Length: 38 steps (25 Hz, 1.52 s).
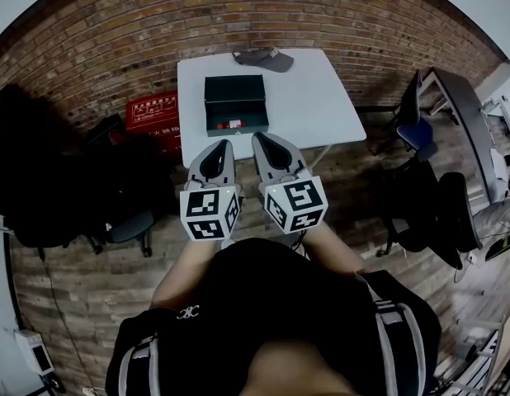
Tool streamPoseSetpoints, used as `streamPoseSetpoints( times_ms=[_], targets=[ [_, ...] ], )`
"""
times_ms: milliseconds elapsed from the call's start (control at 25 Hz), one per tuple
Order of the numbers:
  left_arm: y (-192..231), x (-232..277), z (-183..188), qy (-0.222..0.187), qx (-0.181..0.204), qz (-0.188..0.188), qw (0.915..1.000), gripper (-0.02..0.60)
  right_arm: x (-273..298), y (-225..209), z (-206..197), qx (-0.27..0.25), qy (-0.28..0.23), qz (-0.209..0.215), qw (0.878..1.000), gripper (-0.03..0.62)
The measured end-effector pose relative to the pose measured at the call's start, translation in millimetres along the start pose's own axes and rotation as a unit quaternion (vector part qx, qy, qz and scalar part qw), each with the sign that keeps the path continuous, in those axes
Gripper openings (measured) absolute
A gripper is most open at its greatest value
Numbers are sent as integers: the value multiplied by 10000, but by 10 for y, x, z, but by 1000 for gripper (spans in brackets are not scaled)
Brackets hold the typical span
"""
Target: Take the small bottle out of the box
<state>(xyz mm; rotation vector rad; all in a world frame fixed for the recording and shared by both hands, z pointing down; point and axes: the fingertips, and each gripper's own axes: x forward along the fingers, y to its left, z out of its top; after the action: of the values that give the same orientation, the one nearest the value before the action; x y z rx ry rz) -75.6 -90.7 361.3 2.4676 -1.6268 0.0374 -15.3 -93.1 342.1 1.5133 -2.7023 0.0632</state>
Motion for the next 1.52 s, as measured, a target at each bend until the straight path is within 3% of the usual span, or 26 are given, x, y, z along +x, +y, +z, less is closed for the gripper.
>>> streamPoseSetpoints(
  times_ms=[440, 760, 1120, 1520],
  targets=[
    [589, 195, -81, 141, -67, -47, 9999, 12, 637, 82, -114, -35, 163, -77, 9998, 31],
    [658, 372, -202, 350, -104, -188, 9992, 12, 802, 29, -224, -38, 304, -95, 9995, 31],
    [650, 871, -204, 497, -58, -228, 9985, 12, 1046, -276, -302, -56, 339, 115, 9993, 31],
    [738, 1513, -144, 694, 120, -14, 9975, 12, 1508, -838, -414, 149, 449, 325, 9984, 31]
  ],
)
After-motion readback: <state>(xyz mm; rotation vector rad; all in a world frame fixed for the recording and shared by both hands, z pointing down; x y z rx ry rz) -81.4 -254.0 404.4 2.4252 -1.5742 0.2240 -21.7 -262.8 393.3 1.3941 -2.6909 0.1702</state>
